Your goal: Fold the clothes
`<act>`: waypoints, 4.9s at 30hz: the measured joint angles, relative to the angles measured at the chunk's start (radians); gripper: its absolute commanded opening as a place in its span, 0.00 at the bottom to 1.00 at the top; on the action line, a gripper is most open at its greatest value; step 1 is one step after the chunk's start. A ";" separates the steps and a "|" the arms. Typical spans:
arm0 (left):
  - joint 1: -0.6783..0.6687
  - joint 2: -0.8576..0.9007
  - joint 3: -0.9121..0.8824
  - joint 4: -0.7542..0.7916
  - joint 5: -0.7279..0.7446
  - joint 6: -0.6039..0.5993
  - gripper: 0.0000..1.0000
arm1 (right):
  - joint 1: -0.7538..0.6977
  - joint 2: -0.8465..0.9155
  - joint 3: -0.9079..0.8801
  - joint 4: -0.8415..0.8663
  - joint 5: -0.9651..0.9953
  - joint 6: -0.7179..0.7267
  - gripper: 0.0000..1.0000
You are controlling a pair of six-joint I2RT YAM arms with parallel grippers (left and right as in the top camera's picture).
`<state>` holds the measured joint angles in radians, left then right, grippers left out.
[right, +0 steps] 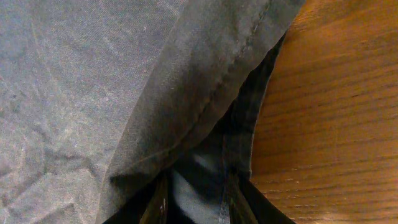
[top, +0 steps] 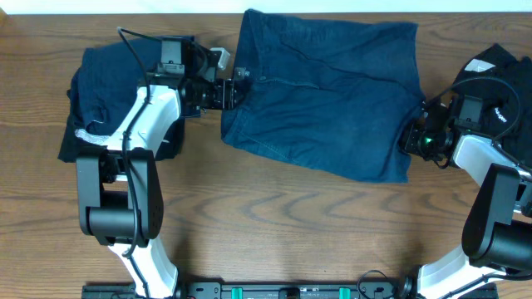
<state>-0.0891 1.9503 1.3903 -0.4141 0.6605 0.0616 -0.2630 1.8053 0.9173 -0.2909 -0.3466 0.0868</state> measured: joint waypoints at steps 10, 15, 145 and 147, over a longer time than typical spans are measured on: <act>-0.018 0.023 0.000 0.000 0.022 0.018 0.57 | 0.000 0.000 0.000 0.000 0.001 0.000 0.33; -0.025 0.087 0.000 -0.001 0.021 0.016 0.49 | 0.000 0.000 0.000 0.000 0.000 0.000 0.33; -0.004 -0.106 -0.022 -0.274 -0.301 -0.144 0.66 | 0.079 0.030 0.146 -0.335 0.336 0.051 0.16; -0.004 -0.106 -0.022 -0.274 -0.301 -0.144 0.66 | 0.042 0.030 0.145 -0.305 0.337 0.039 0.17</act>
<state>-0.0933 1.8439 1.3682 -0.6876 0.3592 -0.0822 -0.2214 1.8355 1.0626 -0.5957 -0.0097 0.1261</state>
